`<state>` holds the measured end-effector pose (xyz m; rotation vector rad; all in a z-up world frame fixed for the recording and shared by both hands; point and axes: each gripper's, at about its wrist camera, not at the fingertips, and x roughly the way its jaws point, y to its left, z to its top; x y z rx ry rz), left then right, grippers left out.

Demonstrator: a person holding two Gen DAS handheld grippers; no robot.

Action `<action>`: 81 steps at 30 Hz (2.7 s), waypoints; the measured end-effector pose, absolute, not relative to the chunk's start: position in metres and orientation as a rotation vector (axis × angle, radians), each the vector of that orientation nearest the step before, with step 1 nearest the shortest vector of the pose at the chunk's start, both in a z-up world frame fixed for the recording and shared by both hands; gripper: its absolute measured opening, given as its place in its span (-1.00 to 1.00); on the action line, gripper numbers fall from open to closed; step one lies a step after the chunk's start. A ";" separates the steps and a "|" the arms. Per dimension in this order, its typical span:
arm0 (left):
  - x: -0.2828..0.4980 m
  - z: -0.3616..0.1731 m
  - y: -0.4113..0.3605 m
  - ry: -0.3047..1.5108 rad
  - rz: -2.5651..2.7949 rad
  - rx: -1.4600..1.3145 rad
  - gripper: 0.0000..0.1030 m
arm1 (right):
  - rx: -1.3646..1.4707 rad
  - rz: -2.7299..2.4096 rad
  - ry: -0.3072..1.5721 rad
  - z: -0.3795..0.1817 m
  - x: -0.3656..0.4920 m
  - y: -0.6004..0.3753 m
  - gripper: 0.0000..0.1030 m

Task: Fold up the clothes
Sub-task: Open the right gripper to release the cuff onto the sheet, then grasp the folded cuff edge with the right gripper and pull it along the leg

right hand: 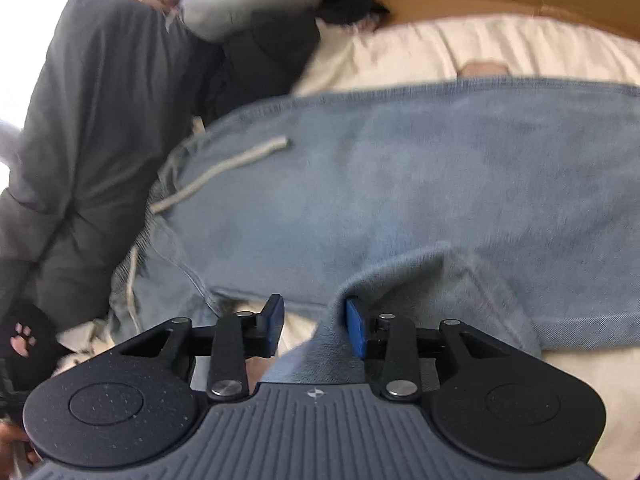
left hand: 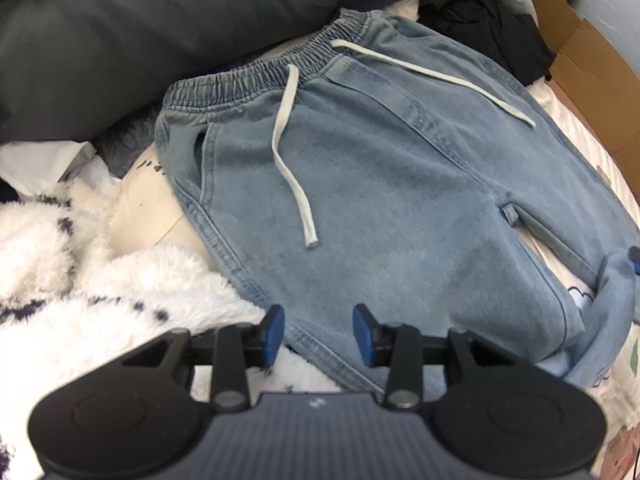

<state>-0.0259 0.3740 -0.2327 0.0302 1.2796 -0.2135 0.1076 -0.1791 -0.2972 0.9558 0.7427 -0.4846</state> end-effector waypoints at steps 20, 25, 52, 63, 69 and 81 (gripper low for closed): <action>-0.030 -0.230 0.367 1.284 -0.218 0.055 -0.21 | 1.000 -0.728 0.756 -0.338 0.000 -0.152 -0.28; -0.027 -0.234 0.365 1.285 -0.216 0.067 -0.21 | 1.027 -0.771 0.768 -0.359 -0.008 -0.154 -0.28; 0.013 -0.287 0.344 1.385 -0.197 0.133 -0.19 | 1.012 -0.777 0.582 -0.353 -0.033 -0.149 -0.97; -0.006 -0.243 0.363 1.272 -0.206 0.161 -0.19 | 0.897 -0.908 0.597 -0.277 -0.094 -0.106 -0.99; -0.008 -0.232 0.366 1.248 -0.193 0.135 -0.19 | 0.852 -0.984 0.591 -0.231 -0.138 -0.095 -1.00; -0.018 -0.221 0.364 1.217 -0.215 0.125 -0.19 | 0.780 -1.006 0.614 -0.163 -0.179 -0.059 -1.00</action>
